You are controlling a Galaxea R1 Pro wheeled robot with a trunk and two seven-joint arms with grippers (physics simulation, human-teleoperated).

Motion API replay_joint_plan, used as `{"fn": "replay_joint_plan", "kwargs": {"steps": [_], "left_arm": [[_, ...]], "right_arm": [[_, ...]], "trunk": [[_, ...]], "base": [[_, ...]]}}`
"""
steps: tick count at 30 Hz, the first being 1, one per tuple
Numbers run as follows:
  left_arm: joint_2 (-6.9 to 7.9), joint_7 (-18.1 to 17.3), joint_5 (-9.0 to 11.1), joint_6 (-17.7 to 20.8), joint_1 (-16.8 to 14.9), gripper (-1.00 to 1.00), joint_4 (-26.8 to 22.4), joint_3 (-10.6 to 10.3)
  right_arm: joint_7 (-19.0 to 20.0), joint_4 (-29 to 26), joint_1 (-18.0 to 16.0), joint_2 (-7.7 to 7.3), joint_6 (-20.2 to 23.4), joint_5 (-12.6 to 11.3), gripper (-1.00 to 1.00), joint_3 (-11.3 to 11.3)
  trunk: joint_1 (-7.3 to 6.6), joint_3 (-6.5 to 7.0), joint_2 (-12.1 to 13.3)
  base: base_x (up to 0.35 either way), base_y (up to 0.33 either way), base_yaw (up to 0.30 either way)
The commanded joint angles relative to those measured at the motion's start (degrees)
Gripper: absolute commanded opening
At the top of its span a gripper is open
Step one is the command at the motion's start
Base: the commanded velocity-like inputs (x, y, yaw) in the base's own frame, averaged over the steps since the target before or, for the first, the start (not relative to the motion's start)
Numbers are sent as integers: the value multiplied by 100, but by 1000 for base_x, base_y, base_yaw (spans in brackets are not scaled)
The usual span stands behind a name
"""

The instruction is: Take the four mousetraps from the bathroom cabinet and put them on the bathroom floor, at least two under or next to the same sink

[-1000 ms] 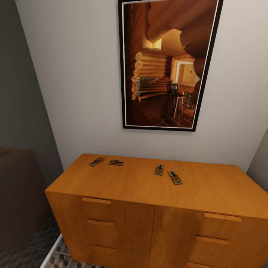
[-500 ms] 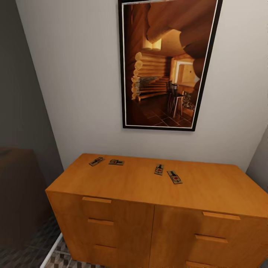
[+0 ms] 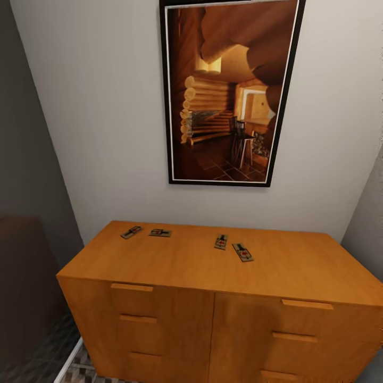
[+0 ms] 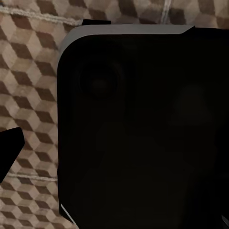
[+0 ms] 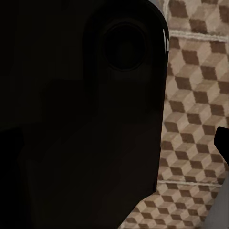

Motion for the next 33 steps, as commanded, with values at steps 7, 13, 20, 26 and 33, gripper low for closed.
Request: {"fn": "replay_joint_plan", "kwargs": {"steps": [7, 13, 20, 26, 33], "left_arm": [[-1, -1, 36, -8, -1, 100, 0, 0], [1, -1, 36, -8, -1, 100, 0, 0], [1, -1, 36, -8, -1, 100, 0, 0], [0, -1, 36, -8, -1, 100, 0, 5], [-1, -1, 36, -8, -1, 100, 0, 8]], "right_arm": [[-7, 1, -1, 1, -8, -12, 100, -2], [-7, 1, -1, 1, -8, -25, 100, -16], [-7, 1, -1, 1, -8, -41, 100, -32], [-7, 1, -1, 1, -6, -44, 100, -36], [-7, 1, -1, 1, 0, -45, 100, -36]], "trunk": [[0, 5, -2], [0, 6, -2], [0, 6, -2], [0, 6, -2], [0, 6, -2]], "base": [[0, 0, -68], [0, 0, -7], [0, 0, -65], [0, 0, -156], [-24, 0, -49]]}}
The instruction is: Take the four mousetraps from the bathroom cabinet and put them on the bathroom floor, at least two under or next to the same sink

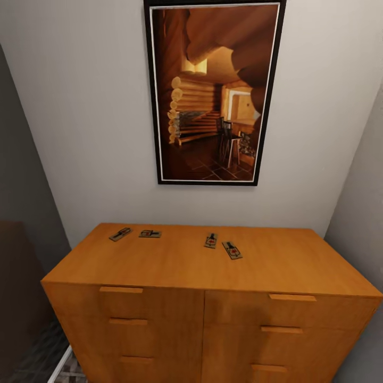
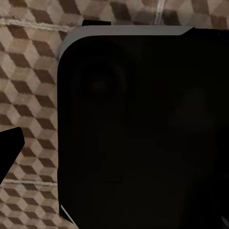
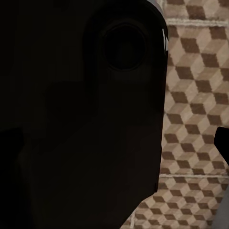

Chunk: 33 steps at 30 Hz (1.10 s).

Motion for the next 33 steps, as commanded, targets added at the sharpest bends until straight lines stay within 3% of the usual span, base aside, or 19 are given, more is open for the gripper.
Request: {"fn": "replay_joint_plan", "kwargs": {"steps": [1, 23, 33], "left_arm": [[-1, -1, 36, -6, -1, 100, -1, 1], [-1, -1, 33, -7, -1, 100, -2, 1], [4, -1, 42, -5, -1, 100, -7, 6]], "right_arm": [[-7, 1, -1, 1, -7, -1, 100, -4], [-7, 1, -1, 1, -12, 26, 100, 3], [-7, 1, -1, 1, -14, 14, 100, 3]], "trunk": [[-1, -4, -2], [-1, -4, -2], [-1, -4, -2]], "base": [[-97, 0, -11], [-272, 0, -2], [-84, 0, 0]]}}
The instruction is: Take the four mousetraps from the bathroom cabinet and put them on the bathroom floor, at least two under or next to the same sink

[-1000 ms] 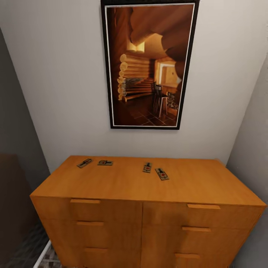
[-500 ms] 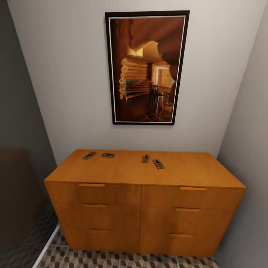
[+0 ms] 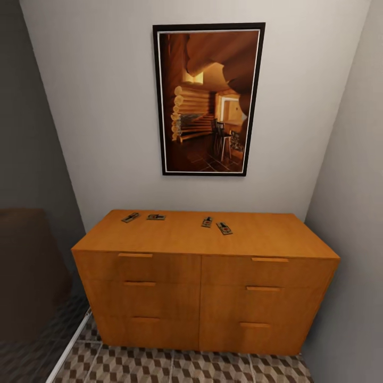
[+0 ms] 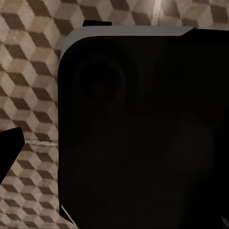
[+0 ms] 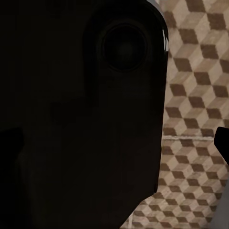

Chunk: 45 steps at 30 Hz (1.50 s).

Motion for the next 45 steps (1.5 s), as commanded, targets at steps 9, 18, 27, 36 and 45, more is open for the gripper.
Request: {"fn": "replay_joint_plan", "kwargs": {"steps": [9, 18, 27, 36, 45], "left_arm": [[-4, 7, 46, -21, -1, 100, -14, 9], [88, 22, 46, -379, -1, 100, -1086, 4], [446, 21, 40, 942, -1, 100, -3300, 8], [651, 25, 36, 2118, -1, 100, -5295, 19], [679, 15, 33, 3080, -1, 100, -7050, 20]], "right_arm": [[-11, -9, -1, -4, -13, 10, 100, 17], [3, -774, -1, -91, 10, 41, 100, 26], [-5, -3075, -1, -122, 1695, 43, 100, 26], [-7, -4996, -1, -289, 2773, 48, 100, -13], [-14, -6393, -1, -427, 3502, 49, 100, -26]], "trunk": [[0, -4, -3], [0, -4, -3], [0, -4, -3], [0, -4, -3], [0, -4, -3]], "base": [[-12, 0, 0], [-1, 0, 0], [0, 0, 0], [0, 0, 0], [0, 0, 0]]}}
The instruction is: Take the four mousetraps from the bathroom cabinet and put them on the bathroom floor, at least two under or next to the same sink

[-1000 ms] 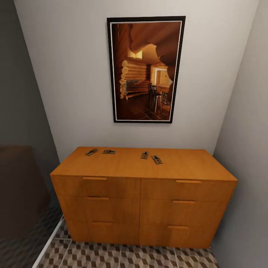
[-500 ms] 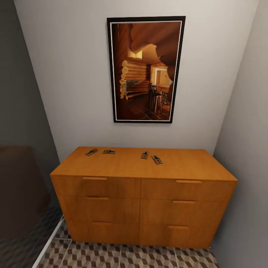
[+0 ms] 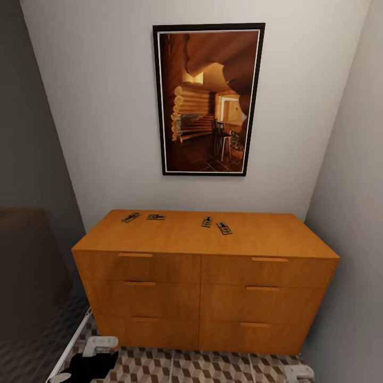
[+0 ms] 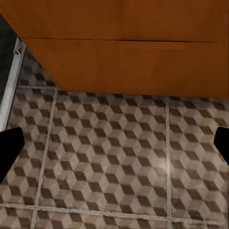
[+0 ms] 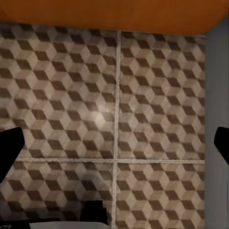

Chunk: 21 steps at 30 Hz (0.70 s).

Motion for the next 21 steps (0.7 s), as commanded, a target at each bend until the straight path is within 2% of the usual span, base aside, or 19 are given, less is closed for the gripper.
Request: {"fn": "replay_joint_plan", "kwargs": {"steps": [1, 6, 14, 15, 21], "left_arm": [[-1, 1, 33, 173, 0, 100, -207, 3], [-27, 12, 5, 677, 0, 100, -939, -5], [-47, 5, -10, 852, -58, 100, -1341, -11], [-50, -3, -5, 899, -365, 100, -1404, -11], [-78, -5, -4, 949, -885, 100, -1427, -20]], "right_arm": [[-13, -178, 0, -9, 116, 2, 100, 1], [-90, -844, 0, -29, 449, 2, 100, -9], [-423, -1623, 0, -44, 692, 7, 100, -61], [-708, -1996, -15, -38, 842, 10, 100, -63], [-879, -2175, -100, -20, 1088, 11, 100, -63]], "trunk": [[0, -6, -3], [0, -6, -3], [0, -6, -3], [0, -6, -3], [0, -6, -3]], "base": [[0, 0, 0], [0, 0, 0], [0, 0, 0], [0, 0, 0], [0, 0, 0]]}}
